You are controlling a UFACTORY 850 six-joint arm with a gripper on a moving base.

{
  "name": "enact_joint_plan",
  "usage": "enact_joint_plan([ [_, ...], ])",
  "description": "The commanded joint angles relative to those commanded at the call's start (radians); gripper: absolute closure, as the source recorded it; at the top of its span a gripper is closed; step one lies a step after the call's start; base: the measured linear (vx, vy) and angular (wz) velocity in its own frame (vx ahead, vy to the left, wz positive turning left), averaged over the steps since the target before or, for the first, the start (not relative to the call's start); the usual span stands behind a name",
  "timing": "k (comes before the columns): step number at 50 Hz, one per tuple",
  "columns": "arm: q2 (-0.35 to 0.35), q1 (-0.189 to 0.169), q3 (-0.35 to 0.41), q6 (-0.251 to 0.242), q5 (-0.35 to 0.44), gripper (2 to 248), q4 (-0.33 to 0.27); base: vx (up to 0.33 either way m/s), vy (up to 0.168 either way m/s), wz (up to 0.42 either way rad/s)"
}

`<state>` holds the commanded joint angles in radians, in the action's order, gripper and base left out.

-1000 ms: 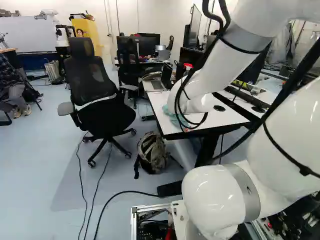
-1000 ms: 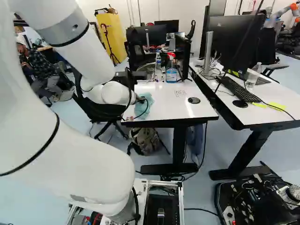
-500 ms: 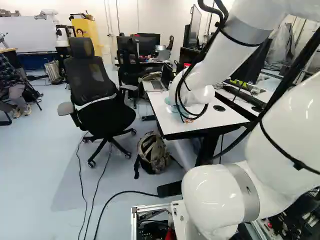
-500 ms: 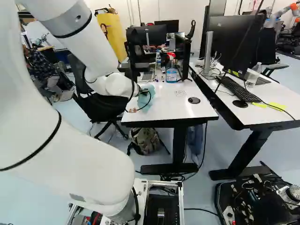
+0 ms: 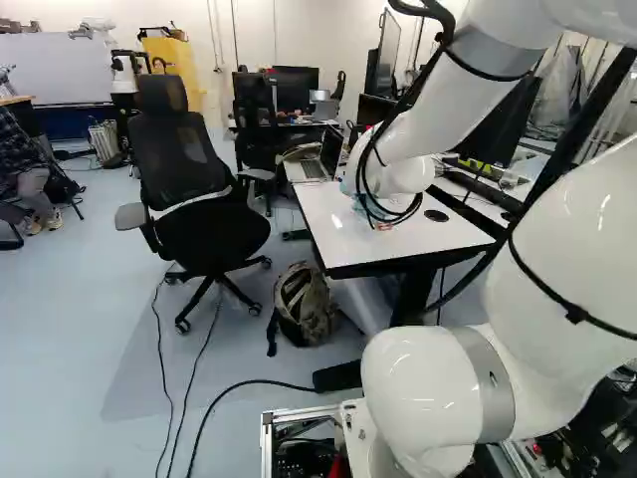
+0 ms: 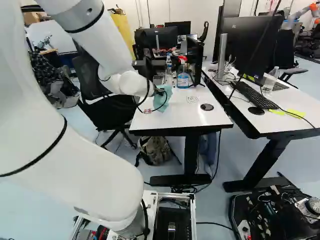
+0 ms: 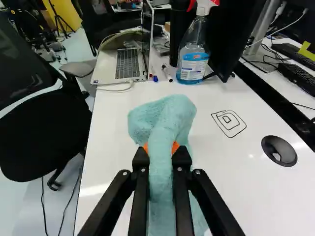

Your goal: Clean the table with the green towel

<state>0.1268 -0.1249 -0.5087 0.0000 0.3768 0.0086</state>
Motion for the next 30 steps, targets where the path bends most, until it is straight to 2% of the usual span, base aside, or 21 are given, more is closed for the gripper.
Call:
enact_joint_plan([
  [18, -0.071, -0.053, -0.068, 0.0, 0.003, 197, 0.0, 0.0, 0.0, 0.0],
  [30, -0.132, -0.06, -0.129, 0.0, 0.015, 197, 0.0, 0.0, 0.0, 0.0],
])
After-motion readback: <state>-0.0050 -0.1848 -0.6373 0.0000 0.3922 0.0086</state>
